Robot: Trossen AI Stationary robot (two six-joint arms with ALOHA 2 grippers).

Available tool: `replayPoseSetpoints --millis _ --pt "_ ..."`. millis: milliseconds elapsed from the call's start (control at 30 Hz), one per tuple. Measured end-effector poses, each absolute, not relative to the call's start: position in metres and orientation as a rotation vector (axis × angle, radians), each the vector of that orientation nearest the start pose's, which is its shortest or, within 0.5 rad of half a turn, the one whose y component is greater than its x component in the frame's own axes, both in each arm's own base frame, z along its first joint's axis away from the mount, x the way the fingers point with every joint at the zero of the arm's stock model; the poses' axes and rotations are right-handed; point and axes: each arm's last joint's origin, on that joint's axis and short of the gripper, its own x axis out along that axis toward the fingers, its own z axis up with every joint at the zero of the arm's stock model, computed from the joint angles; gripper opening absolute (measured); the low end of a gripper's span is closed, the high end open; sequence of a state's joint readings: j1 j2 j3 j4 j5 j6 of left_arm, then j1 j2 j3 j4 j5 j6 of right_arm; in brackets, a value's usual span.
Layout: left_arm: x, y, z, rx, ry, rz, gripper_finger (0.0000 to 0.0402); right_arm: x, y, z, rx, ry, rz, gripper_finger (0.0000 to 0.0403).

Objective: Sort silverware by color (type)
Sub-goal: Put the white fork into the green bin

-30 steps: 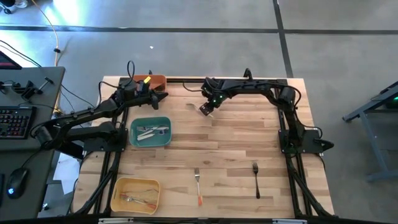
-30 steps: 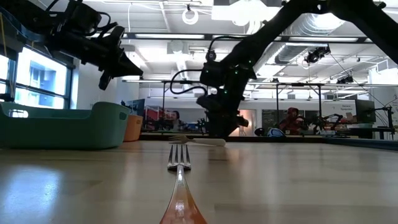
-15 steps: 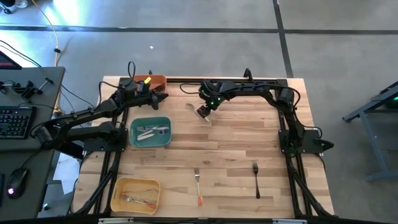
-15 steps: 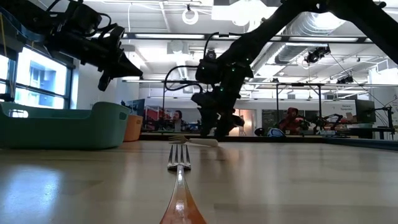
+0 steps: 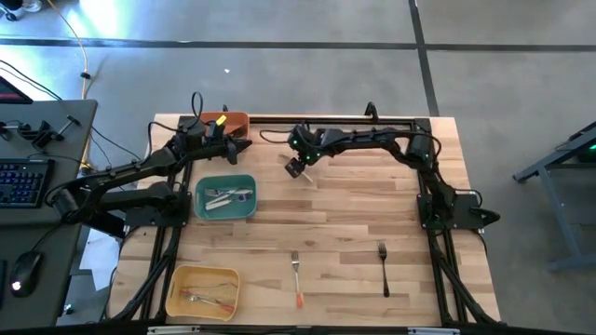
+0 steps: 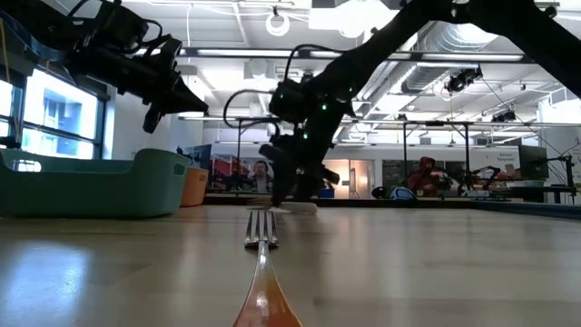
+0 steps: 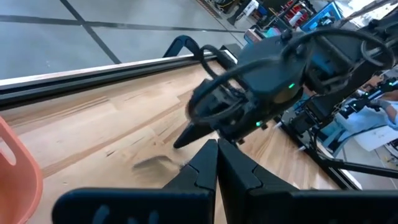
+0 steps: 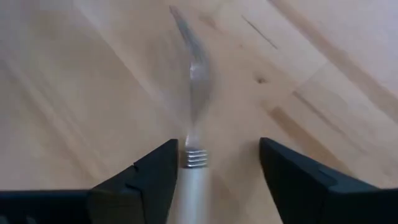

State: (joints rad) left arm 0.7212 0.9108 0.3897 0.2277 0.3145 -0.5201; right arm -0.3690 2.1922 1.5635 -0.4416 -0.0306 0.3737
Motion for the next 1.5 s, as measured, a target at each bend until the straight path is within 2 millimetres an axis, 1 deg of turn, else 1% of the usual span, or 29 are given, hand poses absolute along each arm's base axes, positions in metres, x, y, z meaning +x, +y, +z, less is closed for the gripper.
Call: replayPoseSetpoints --millis 67,133,233,300,467,500,533,633,700,800,967,1133,1233,1333,1500 --pt "0.15 0.12 0.214 -0.657 0.148 0.464 0.0 0.425 -0.161 0.134 0.575 0.994 -0.502 0.0214" --pt "0.15 0.119 0.214 -0.661 0.156 0.464 0.0 0.426 -0.157 0.132 0.563 1.002 -0.531 0.0202" --pt "0.149 0.119 0.212 -0.67 0.176 0.469 0.0 0.427 -0.154 0.132 0.542 1.005 -0.542 0.0169" --pt "0.149 0.119 0.211 -0.663 0.188 0.47 0.0 0.427 -0.153 0.131 0.528 1.011 -0.535 0.0135" --pt "0.149 0.119 0.21 -0.647 0.196 0.468 0.0 0.427 -0.151 0.131 0.519 1.029 -0.506 0.0022" --pt "0.149 0.119 0.21 -0.642 0.197 0.468 0.0 0.427 -0.151 0.132 0.512 1.031 -0.489 0.0014" --pt "0.149 0.119 0.21 -0.639 0.198 0.467 0.0 0.427 -0.15 0.133 0.511 1.034 -0.466 0.0014" --pt "0.149 0.118 0.21 -0.644 0.2 0.45 0.0 0.424 -0.148 0.137 0.549 1.043 -0.434 0.0028" --pt "0.149 0.118 0.21 -0.644 0.202 0.439 0.0 0.422 -0.147 0.143 0.571 1.047 -0.407 0.0024" --pt "0.149 0.118 0.211 -0.615 0.207 0.424 0.0 0.422 -0.146 0.159 0.558 0.996 -0.34 0.0008" --pt "0.148 0.12 0.211 -0.628 0.201 0.436 0.0 0.423 -0.147 0.188 0.542 0.876 -0.286 0.0009" --pt "0.147 0.121 0.212 -0.655 0.175 0.437 0.0 0.427 -0.153 0.226 0.542 0.646 -0.202 0.0005" --pt "0.147 0.124 0.219 -0.628 0.115 0.429 0.0 0.427 -0.162 0.249 0.554 0.489 -0.176 0.0004" --pt "0.147 0.127 0.223 -0.629 0.064 0.431 0.0 0.428 -0.169 0.271 0.521 0.321 -0.158 0.0004" --pt "0.147 0.127 0.228 -0.673 0.007 0.42 0.0001 0.428 -0.181 0.293 0.528 0.12 -0.043 0.0002"
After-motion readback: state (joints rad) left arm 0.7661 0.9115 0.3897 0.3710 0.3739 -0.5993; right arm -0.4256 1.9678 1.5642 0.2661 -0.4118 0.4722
